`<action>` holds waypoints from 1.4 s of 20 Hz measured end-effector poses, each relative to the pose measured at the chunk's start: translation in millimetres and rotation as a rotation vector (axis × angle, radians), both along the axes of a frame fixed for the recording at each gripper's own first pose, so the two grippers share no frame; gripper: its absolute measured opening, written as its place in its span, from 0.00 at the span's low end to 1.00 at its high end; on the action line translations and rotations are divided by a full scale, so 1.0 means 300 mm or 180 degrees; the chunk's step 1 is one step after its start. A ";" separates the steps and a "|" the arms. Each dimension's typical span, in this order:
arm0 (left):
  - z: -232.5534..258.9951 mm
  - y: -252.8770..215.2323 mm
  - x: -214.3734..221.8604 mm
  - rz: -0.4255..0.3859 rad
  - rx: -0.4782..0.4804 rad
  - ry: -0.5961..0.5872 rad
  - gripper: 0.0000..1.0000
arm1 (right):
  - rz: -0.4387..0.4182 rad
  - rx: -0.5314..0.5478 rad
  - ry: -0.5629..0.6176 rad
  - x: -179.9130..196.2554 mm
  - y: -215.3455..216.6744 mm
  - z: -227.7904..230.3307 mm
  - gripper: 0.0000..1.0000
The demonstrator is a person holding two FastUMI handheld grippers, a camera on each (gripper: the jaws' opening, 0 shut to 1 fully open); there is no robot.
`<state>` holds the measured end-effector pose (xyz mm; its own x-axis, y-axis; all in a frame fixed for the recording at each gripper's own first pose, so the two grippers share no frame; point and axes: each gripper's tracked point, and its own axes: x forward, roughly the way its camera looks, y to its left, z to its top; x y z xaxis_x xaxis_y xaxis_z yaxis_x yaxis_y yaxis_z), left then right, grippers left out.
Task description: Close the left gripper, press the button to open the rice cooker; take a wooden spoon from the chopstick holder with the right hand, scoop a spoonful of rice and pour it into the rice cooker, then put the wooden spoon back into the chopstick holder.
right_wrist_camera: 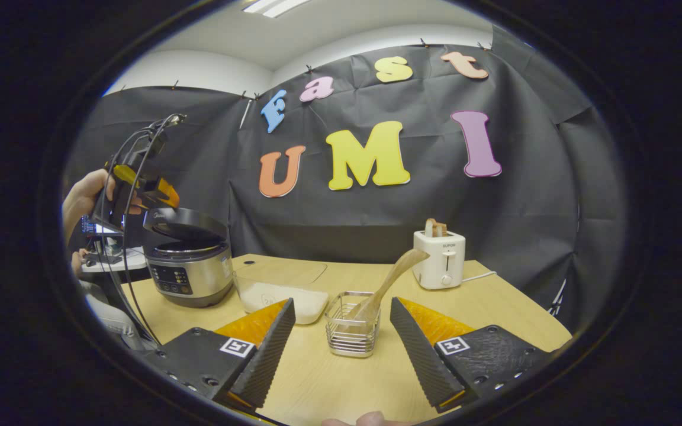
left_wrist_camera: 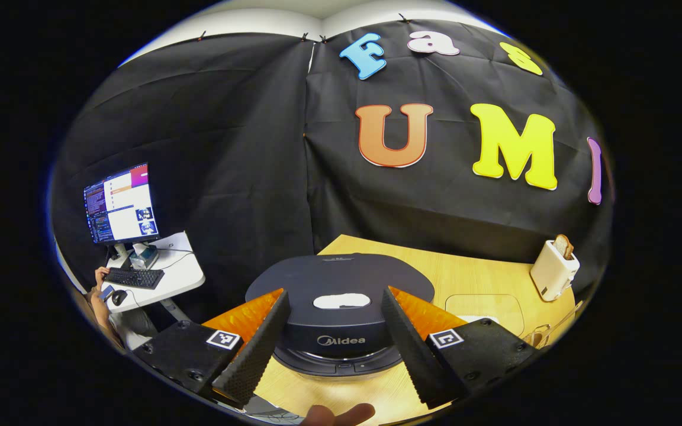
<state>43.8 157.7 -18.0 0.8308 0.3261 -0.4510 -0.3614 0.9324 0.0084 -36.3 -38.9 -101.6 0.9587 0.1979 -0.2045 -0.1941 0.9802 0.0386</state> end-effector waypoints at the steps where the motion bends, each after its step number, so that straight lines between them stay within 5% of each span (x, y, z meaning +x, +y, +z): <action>1: -0.013 -0.003 -0.006 0.0003 0.0024 -0.0016 1.00 | 0.0001 0.0004 -0.0003 0.001 0.001 -0.003 0.91; 28: -0.210 -0.042 -0.075 -0.0175 0.0157 -0.0137 0.96 | 0.0095 0.0242 0.0171 0.039 0.052 -0.100 0.92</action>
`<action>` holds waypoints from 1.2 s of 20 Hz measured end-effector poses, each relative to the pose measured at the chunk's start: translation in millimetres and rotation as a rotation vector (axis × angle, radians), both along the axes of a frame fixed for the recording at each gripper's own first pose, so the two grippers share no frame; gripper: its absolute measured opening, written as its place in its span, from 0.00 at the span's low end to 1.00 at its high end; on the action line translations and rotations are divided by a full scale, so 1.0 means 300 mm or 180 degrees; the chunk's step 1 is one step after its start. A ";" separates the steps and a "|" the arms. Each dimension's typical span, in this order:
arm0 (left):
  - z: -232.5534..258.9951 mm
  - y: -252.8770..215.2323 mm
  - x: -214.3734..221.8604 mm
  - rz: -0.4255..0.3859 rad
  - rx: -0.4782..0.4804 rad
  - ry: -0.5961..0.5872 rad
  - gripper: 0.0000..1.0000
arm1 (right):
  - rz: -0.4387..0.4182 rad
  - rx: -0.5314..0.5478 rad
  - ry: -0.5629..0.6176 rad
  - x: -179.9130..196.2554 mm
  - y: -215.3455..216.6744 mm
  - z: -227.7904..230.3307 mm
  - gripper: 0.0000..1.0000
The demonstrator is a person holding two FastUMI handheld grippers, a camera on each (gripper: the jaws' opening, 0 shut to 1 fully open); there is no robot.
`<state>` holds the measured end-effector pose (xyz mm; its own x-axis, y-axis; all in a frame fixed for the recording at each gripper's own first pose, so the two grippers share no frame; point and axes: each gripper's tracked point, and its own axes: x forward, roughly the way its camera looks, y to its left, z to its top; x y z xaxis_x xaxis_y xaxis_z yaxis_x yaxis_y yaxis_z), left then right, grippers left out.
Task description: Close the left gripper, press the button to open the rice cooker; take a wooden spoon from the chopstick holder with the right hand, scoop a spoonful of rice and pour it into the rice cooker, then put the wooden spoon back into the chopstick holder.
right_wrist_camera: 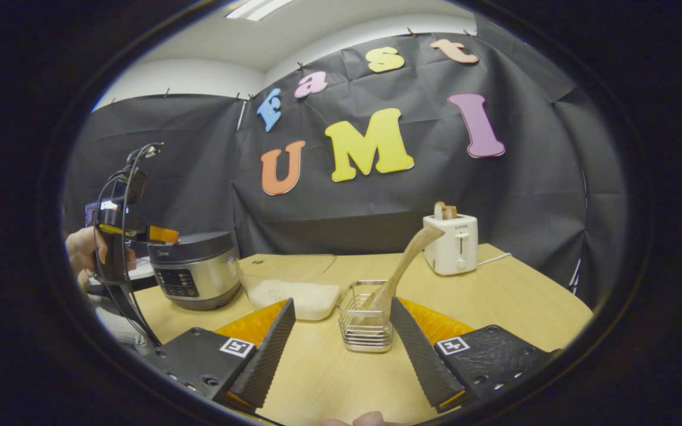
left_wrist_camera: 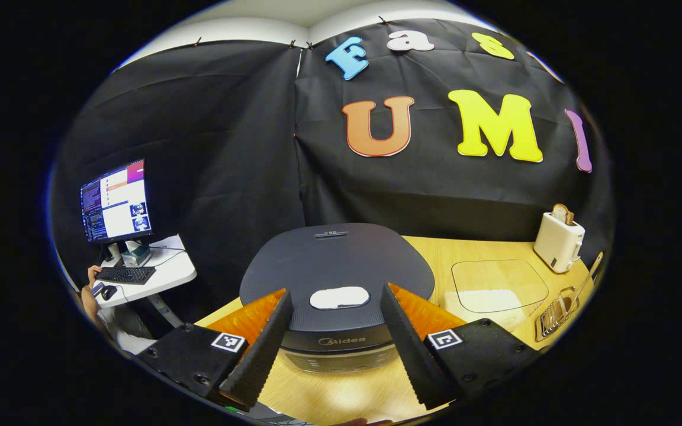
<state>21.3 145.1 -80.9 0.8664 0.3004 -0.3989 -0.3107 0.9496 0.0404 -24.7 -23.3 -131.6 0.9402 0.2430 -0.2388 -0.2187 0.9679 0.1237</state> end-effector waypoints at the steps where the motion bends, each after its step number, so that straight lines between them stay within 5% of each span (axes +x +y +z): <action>1: 0.010 0.001 0.005 0.0000 0.0012 -0.0040 0.96 | -0.0004 -0.0002 -0.0001 0.002 -0.002 0.004 0.92; 12: 0.097 -0.044 0.017 -0.0223 0.0159 -0.0301 0.97 | -0.0127 -0.0187 -0.0187 0.018 -0.010 0.090 0.95; 24: 0.276 -0.394 -0.098 -0.0867 0.0093 -0.0989 0.97 | -0.0564 -0.0267 -0.0717 0.013 -0.065 0.348 0.91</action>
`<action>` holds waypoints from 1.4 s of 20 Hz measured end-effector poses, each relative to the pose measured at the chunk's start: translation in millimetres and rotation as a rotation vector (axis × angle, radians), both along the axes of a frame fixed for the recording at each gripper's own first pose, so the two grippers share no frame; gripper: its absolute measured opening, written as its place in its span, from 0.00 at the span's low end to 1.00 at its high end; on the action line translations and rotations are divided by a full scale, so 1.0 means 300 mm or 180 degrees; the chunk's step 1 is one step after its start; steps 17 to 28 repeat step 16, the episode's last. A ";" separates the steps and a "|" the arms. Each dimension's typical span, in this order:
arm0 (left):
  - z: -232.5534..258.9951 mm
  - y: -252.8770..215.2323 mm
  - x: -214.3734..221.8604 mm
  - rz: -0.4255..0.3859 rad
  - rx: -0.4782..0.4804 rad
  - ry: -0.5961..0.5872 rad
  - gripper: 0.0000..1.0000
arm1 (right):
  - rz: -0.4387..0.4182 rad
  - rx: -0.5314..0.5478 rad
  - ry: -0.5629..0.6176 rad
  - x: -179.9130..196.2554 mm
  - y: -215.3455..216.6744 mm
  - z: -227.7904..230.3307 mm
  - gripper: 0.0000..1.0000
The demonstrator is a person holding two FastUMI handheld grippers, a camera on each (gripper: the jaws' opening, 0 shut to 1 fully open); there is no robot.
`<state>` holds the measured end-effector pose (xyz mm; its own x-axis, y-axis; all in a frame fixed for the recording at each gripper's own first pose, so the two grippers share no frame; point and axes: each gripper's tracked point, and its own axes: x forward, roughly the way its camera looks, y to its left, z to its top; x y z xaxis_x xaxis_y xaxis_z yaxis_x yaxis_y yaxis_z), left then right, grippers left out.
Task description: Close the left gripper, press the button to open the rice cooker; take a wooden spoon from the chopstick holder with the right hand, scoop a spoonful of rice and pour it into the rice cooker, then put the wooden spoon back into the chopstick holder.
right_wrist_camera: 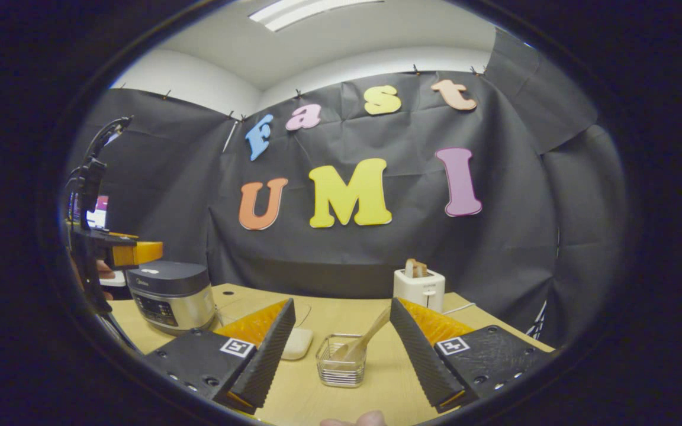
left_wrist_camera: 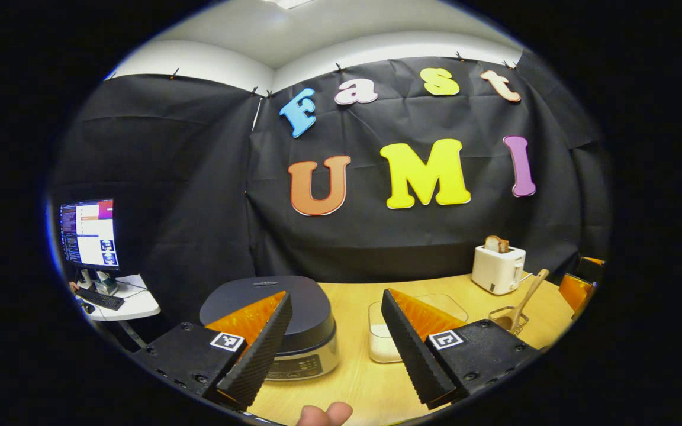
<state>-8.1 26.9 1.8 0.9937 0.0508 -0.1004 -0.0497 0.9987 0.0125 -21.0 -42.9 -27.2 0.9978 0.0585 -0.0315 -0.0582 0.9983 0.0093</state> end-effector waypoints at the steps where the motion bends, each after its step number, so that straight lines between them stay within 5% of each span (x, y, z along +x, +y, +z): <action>1: 0.005 -0.032 -0.017 -0.0050 -0.0029 -0.0046 0.97 | -0.0039 -0.0004 -0.0017 -0.008 -0.005 0.011 0.91; 10: -0.009 -0.169 -0.132 -0.0329 -0.0066 -0.0216 0.98 | -0.0227 -0.0123 -0.0142 -0.099 0.004 0.053 0.95; 28: -0.014 -0.135 -0.134 -0.0356 0.0013 -0.0268 0.97 | -0.0387 -0.0181 -0.0227 -0.126 0.024 0.095 0.95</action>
